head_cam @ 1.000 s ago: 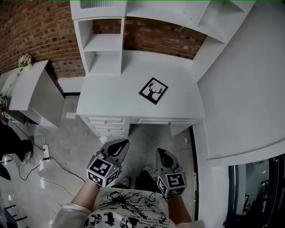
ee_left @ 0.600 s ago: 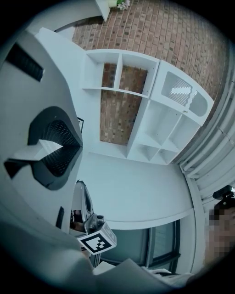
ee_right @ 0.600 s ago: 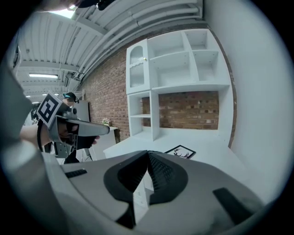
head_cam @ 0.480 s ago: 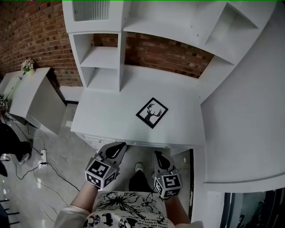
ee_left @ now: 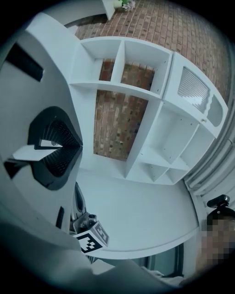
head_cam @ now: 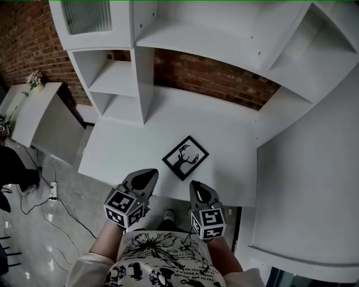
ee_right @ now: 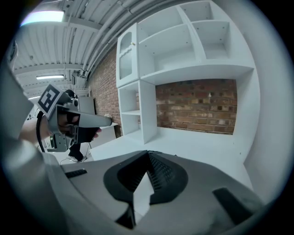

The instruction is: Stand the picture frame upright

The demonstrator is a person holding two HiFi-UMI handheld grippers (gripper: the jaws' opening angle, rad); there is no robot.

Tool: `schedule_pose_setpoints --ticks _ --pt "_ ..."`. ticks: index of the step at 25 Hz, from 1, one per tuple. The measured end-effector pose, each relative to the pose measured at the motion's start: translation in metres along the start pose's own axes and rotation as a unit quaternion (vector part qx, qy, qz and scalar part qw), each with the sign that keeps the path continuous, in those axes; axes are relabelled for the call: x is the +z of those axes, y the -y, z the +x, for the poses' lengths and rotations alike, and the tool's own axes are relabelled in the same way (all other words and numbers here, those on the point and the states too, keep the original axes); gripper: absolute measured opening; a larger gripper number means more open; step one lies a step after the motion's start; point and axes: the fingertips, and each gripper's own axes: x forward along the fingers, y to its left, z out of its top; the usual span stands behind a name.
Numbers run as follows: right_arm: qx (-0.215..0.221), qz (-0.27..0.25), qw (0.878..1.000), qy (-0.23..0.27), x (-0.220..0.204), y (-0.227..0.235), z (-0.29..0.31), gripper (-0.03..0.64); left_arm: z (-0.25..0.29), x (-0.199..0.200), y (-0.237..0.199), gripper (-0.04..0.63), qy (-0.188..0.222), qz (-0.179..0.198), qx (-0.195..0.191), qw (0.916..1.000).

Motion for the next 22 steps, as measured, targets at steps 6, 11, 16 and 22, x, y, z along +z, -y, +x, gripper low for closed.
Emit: schedule_pose_setpoints --ticks 6,11,16,22 --pt "0.003 0.005 1.000 -0.027 -0.007 0.039 0.037 0.006 0.043 -0.012 -0.012 0.011 -0.019 -0.010 0.005 0.9998" --pt "-0.019 0.028 0.998 -0.056 -0.025 0.054 0.063 0.006 0.061 -0.027 -0.033 0.011 -0.025 -0.004 -0.002 0.9997" --pt "-0.055 0.067 0.992 -0.096 -0.055 0.069 0.091 0.006 0.073 -0.034 -0.058 0.011 -0.020 -0.009 -0.013 0.9997" --pt "-0.100 0.110 0.976 -0.156 -0.110 0.094 0.128 0.104 0.084 -0.054 -0.082 0.011 -0.008 -0.009 -0.021 0.9997"
